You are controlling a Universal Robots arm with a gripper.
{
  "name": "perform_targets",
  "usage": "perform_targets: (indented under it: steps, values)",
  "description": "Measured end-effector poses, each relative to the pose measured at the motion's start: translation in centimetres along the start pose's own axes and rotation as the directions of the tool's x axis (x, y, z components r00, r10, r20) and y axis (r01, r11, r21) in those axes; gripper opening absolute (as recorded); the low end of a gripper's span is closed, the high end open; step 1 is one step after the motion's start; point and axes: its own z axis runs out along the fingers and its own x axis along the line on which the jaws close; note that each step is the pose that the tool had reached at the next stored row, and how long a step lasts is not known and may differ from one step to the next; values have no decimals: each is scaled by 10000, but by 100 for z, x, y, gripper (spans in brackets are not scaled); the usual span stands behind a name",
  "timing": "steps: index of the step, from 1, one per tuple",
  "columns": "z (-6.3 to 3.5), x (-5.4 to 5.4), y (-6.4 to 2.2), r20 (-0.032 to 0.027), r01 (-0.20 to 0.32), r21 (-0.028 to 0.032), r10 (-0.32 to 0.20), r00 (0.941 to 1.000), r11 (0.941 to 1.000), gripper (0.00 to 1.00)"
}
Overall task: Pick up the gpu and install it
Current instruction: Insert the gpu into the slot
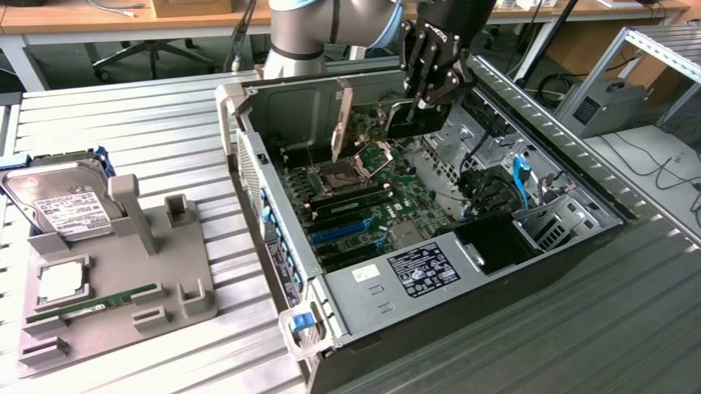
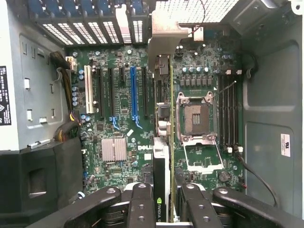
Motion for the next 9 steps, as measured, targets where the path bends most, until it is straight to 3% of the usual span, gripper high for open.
perform_targets:
  steps: [4, 9]
  values:
    - [1, 0, 1, 5, -1, 2, 1, 10000, 10000, 27]
    - [35, 6, 7, 87, 3, 45, -3, 10000, 10000, 27]
